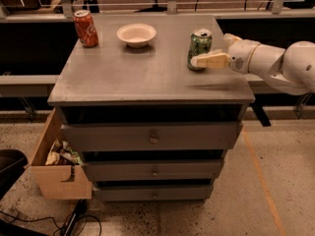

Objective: Place green can into paper bowl

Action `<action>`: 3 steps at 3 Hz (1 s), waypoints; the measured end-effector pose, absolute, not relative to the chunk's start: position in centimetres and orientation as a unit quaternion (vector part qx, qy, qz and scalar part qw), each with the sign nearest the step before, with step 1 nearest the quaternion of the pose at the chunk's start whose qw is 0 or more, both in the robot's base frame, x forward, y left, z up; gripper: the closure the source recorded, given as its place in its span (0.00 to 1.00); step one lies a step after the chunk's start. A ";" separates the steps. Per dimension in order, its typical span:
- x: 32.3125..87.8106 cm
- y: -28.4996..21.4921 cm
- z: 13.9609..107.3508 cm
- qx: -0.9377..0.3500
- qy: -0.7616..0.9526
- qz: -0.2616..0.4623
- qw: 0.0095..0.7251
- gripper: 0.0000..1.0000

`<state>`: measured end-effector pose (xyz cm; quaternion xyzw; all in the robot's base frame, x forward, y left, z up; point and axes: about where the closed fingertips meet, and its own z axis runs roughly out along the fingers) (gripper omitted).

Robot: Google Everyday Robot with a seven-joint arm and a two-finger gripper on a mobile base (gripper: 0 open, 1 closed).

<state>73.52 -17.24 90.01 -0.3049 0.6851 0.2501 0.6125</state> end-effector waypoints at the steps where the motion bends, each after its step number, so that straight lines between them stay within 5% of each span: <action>1: 75.0 -16.1 89.8 -0.304 0.671 0.268 0.621 0.16; 3: 76.1 -14.4 90.6 -0.311 0.652 0.283 0.631 0.64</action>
Offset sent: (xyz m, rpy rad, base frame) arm 0.0365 0.0364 0.0184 0.0932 -0.0943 0.0853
